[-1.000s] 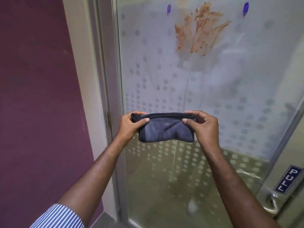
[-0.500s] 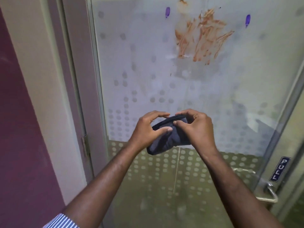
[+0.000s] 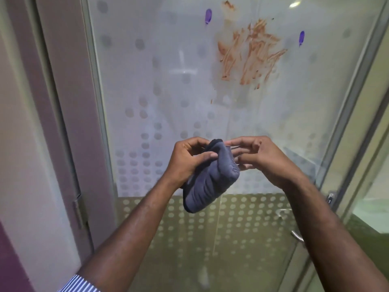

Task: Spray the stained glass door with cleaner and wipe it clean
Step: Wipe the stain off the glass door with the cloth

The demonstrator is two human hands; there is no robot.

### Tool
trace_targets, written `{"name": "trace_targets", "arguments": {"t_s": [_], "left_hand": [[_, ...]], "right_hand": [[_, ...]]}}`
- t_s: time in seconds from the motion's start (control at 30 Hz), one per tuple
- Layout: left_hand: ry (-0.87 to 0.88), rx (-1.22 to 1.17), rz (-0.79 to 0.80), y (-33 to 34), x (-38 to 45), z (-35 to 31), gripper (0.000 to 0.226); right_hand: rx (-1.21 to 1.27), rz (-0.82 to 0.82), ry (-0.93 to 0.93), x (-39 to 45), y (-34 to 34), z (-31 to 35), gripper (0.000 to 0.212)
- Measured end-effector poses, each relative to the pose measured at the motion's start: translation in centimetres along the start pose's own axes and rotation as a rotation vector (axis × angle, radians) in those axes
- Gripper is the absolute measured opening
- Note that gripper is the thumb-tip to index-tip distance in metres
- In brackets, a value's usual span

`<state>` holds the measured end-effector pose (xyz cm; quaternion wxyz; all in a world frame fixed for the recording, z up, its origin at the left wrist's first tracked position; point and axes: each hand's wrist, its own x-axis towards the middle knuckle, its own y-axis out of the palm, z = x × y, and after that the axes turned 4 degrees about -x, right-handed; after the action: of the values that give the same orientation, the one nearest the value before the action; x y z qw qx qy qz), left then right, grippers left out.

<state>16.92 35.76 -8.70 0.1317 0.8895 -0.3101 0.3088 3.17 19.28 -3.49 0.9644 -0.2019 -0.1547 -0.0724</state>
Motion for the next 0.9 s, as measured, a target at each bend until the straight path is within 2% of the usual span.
{"name": "trace_targets", "arguments": {"t_s": [0.07,0.2,0.33,0.43,0.53,0.67,0.83,0.9], "left_hand": [[0.007,-0.025,0.001,0.3,0.3,0.3,0.018],[0.016,-0.096,0.002,0.5,0.8,0.6,0.014],[0.002,-0.241,-0.059,0.7,0.8,0.7,0.015],[0.009,-0.336,-0.147,-0.2,0.9,0.6,0.015],[0.004,-0.279,-0.146,-1.2,0.9,0.3,0.013],[-0.041,-0.208,-0.104,-0.4,0.7,0.6,0.017],[-0.116,-0.088,-0.139,1.8,0.5,1.3,0.002],[-0.133,0.008,-0.127,2.5,0.5,1.7,0.014]], "right_hand": [[-0.056,-0.031,-0.029,0.1,-0.4,-0.2,0.030],[-0.283,-0.180,-0.180,0.7,-0.9,-0.9,0.012],[-0.108,-0.174,-0.283,0.9,-1.6,-1.3,0.008],[-0.027,-0.367,-0.289,1.1,-2.8,-1.9,0.009],[-0.027,-0.512,-0.259,1.1,-4.2,-3.4,0.012],[-0.095,-0.577,-0.154,1.2,-4.3,-6.3,0.016],[-0.485,-0.837,0.006,0.0,-2.5,-8.7,0.017],[-0.471,-0.845,0.128,-1.1,-1.1,-9.7,0.026]]}}
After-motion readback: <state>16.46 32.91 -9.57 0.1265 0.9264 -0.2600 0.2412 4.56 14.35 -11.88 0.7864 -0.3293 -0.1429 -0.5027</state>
